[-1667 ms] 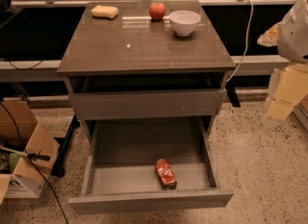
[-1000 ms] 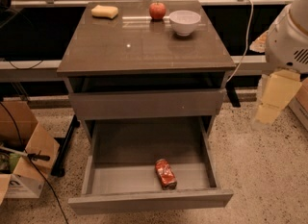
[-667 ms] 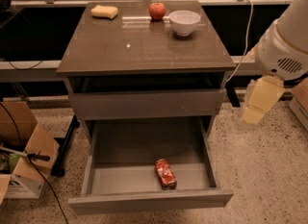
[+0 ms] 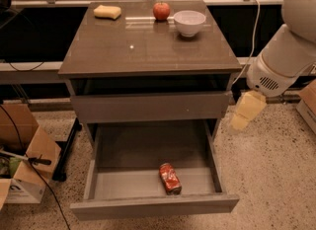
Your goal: Pick coke can from middle drawer and place on counter
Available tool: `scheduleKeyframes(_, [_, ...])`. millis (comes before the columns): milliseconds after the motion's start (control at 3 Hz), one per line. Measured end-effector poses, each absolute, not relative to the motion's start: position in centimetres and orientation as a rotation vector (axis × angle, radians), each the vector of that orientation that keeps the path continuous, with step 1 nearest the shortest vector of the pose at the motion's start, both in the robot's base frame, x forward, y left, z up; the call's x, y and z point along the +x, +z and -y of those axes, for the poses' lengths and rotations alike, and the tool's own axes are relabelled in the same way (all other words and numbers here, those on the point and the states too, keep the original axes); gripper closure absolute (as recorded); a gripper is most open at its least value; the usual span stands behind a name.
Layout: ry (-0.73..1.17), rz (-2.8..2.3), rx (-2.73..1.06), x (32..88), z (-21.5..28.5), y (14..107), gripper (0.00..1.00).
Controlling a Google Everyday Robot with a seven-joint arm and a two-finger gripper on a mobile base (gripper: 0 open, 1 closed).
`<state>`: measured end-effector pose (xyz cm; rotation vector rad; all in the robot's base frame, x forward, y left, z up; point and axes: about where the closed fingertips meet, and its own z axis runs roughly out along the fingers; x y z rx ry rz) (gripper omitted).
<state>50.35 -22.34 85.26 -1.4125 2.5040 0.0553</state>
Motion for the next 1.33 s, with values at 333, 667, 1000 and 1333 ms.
scheduleKeyframes(333, [0.057,-2.506,-1.408,50.4,22.3,85.2,0.0])
scheduleKeyframes(667, [0.057,-2.567,-1.358,50.8,21.4,83.6,0.0])
scheduleKeyframes(1000, [0.179,-2.643,-1.219,52.2,19.4,79.8,0.0])
scheduleKeyframes(1333, [0.292,-2.726,-1.053,53.6,17.6,74.7,0.0])
